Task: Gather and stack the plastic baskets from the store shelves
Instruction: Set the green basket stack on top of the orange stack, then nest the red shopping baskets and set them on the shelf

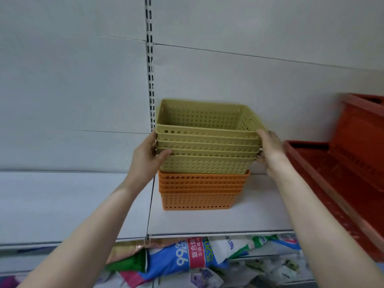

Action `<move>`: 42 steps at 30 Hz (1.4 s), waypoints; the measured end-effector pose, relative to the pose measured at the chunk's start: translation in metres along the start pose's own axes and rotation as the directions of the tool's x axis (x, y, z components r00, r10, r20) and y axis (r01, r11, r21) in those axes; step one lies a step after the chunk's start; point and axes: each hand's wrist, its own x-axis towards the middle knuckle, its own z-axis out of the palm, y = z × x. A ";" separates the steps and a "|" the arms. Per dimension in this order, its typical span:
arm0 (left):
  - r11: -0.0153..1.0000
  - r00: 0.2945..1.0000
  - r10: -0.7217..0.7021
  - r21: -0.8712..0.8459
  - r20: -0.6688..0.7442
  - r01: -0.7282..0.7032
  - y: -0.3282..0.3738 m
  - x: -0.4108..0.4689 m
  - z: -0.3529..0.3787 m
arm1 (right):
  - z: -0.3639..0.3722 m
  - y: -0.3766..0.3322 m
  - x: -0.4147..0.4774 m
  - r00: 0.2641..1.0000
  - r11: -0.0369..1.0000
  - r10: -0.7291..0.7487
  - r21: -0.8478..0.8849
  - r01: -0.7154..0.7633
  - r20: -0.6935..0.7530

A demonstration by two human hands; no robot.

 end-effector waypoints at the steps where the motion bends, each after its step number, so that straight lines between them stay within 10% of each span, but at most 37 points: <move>1: 0.999 1.000 -0.031 0.029 -0.004 0.031 -0.006 -0.003 0.004 | 0.001 0.007 0.002 1.000 0.999 0.012 -0.040 -0.011 0.010; 6: 0.986 0.994 -0.031 0.159 -0.106 0.048 -0.021 -0.023 0.025 | 0.004 0.039 0.002 0.996 0.948 -0.088 -0.303 0.092 0.027; 18: 0.873 0.986 0.164 0.471 -0.033 -0.129 -0.011 -0.019 0.013 | 0.002 0.043 -0.002 0.990 0.944 -0.139 -0.297 0.144 0.038; 23: 0.679 0.945 0.313 0.675 0.091 -0.290 -0.007 -0.009 0.008 | -0.008 0.030 -0.006 0.996 0.954 -0.032 -0.295 0.055 0.084; 28: 0.524 0.907 0.380 0.766 0.181 -0.372 0.012 0.008 0.015 | -0.057 0.009 -0.023 0.951 0.726 -0.291 -0.672 0.148 -0.105; 33: 0.587 0.872 0.405 0.652 0.276 -0.479 0.066 0.000 0.073 | -0.156 -0.030 -0.071 0.726 0.581 -0.620 -0.796 0.171 -0.297; 37: 0.611 0.805 0.452 0.525 0.384 -0.593 0.109 -0.007 0.135 | -0.247 -0.039 -0.081 0.600 0.672 -0.623 -0.736 0.081 -0.502; 42: 0.581 0.716 0.477 0.428 0.509 -0.692 0.154 -0.012 0.223 | -0.339 -0.026 -0.061 0.659 0.851 -0.333 -0.516 -0.099 -0.675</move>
